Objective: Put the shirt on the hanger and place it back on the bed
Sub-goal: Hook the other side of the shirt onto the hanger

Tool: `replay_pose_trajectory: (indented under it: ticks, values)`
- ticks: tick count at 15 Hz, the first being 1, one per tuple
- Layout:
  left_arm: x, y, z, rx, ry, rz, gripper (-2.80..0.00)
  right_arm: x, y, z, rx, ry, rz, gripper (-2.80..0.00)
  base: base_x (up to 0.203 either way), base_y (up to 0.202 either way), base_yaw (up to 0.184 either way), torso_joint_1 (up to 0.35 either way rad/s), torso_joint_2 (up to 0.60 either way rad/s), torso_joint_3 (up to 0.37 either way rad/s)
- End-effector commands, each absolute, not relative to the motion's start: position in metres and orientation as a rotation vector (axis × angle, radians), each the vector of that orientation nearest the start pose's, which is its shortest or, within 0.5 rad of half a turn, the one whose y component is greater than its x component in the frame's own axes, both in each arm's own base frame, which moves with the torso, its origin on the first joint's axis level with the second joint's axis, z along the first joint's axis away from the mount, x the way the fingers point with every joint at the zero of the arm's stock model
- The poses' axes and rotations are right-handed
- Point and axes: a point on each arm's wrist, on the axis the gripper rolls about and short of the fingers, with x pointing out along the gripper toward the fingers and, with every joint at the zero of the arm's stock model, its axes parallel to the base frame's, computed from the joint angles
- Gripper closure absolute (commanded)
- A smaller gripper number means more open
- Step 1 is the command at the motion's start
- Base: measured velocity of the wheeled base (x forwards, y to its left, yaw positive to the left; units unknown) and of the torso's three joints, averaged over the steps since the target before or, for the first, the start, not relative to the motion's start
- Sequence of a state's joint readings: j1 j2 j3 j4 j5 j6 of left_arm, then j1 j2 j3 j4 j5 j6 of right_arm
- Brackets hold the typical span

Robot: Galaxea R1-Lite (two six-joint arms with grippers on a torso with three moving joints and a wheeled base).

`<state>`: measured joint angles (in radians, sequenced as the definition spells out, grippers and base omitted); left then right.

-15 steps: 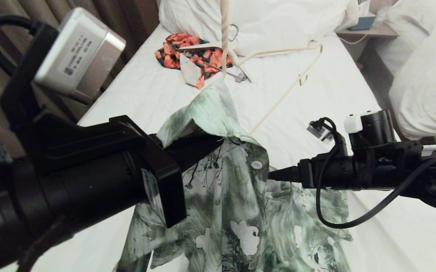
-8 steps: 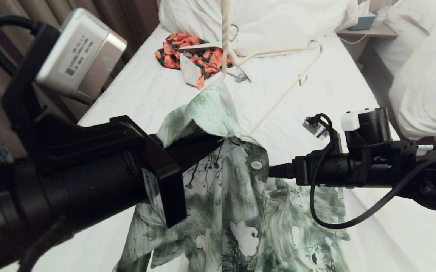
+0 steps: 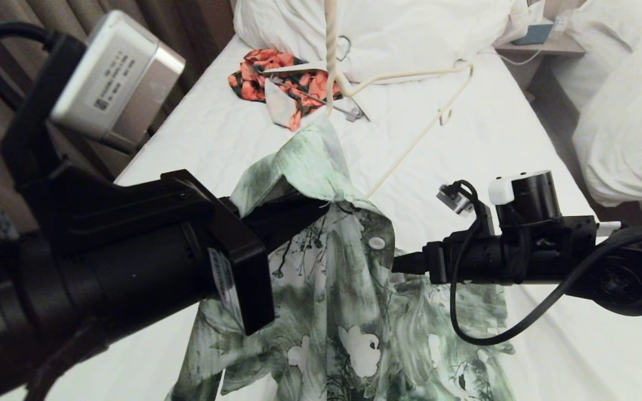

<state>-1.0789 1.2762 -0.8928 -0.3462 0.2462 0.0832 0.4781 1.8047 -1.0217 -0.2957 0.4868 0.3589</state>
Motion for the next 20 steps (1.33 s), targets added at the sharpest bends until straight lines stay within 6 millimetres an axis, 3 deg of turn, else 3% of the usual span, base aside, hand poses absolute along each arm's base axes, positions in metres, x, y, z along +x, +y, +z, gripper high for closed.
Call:
replay_pose_trajectory:
  ticks: [1, 4, 5, 15, 20]
  values:
    - [0.102, -0.178, 0.288, 0.1, -0.006, -0.831, 0.0, 0.294, 0.165, 0.172, 0.326, 0.679, 0.846, -2.8, 0.0, 0.0, 0.0, 0.0, 0.0, 0.0]
    - [0.101, -0.177, 0.289, 0.097, -0.01, -0.832, 0.0, 0.294, 0.166, 0.173, 0.325, 0.674, 0.849, -2.8, 0.0, 0.0, 0.0, 0.0, 0.0, 0.0]
    - [0.101, -0.177, 0.289, 0.099, -0.01, -0.832, 0.0, 0.294, 0.166, 0.174, 0.325, 0.671, 0.849, 0.0, 0.0, 0.0, 0.0, 0.0, 0.0, 0.0]
    - [0.105, -0.178, 0.288, 0.102, -0.003, -0.824, 0.0, 0.295, 0.163, 0.181, 0.372, 0.636, 0.842, 0.0, 0.0, 0.0, 0.0, 0.0, 0.0, 0.0]
    - [0.119, -0.184, 0.278, 0.114, 0.042, -0.811, 0.0, 0.294, 0.13, 0.199, 0.417, 0.576, 0.764, 0.0, 0.0, 0.0, 0.0, 0.0, 0.0, 0.0]
